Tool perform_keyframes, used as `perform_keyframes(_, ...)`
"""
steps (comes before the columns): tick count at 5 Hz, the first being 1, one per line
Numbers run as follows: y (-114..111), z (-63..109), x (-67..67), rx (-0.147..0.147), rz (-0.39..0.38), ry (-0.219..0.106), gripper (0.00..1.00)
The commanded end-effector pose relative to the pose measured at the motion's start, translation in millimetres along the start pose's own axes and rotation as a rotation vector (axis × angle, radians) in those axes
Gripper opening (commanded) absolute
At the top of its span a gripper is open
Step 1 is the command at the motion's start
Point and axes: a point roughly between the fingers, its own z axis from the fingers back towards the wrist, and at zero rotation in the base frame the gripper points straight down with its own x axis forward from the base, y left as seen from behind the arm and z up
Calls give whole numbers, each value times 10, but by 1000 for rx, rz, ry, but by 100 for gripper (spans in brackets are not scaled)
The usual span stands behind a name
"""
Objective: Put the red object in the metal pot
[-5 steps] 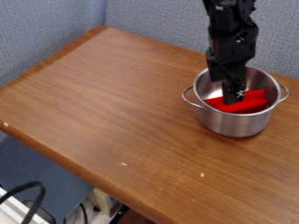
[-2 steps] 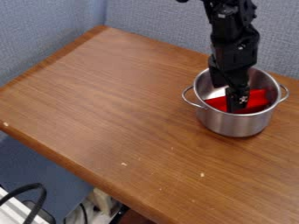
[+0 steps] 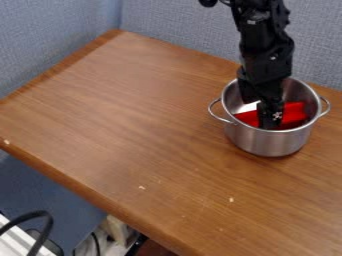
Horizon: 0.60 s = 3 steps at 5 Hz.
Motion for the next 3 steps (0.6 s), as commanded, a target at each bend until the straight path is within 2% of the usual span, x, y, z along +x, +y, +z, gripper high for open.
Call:
perform_keyframes(1, 99, 116, 91, 23, 15, -47, 100)
perform_keyframes(2, 102, 93, 93, 16, 21, -47, 100)
perform_keyframes(3, 107, 74, 93, 9, 27, -48, 0)
